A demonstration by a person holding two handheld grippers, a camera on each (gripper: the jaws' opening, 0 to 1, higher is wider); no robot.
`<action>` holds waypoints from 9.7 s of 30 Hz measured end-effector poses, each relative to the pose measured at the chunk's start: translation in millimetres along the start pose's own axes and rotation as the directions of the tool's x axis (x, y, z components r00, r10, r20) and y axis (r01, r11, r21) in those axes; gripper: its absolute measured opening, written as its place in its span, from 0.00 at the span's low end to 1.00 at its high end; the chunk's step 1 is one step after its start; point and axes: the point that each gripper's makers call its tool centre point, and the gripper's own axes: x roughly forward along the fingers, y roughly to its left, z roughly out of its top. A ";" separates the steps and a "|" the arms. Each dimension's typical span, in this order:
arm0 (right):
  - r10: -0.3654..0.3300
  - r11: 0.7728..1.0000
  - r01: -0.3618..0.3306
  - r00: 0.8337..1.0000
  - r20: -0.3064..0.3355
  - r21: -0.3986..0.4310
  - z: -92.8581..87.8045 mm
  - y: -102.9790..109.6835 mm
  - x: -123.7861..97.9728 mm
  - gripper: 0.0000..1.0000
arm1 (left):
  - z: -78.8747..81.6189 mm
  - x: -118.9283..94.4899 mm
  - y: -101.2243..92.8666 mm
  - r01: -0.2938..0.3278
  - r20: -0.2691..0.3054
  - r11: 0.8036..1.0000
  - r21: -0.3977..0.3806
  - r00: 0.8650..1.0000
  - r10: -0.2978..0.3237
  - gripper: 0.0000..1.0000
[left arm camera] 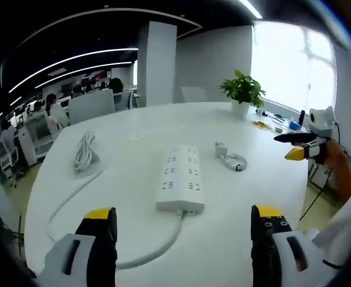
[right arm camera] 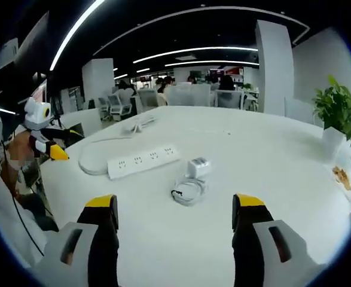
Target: Straighten the power strip on the desk, plug the charger into it
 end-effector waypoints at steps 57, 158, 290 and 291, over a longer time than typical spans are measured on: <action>0.026 0.999 -0.028 0.999 0.040 0.032 -2.6 -10.2 -15.4 0.79 | -12.6 147.7 -1.5 0.043 -0.305 0.984 0.173 0.952 0.011 0.82; 0.028 -0.224 -0.845 0.492 -0.870 -0.485 5.7 67.8 254.3 0.65 | -21.0 150.0 -1.8 0.108 -0.368 0.986 0.130 0.928 -0.053 0.73; 0.185 0.204 -0.836 0.545 -0.818 -0.510 -8.2 50.8 228.4 0.64 | -20.9 154.1 -12.3 0.321 -0.451 0.909 0.265 0.875 -0.177 0.71; 0.182 0.209 -0.834 0.546 -0.818 -0.510 -8.3 50.0 228.6 0.64 | -20.9 154.0 -12.1 0.325 -0.452 0.907 0.267 0.874 -0.180 0.71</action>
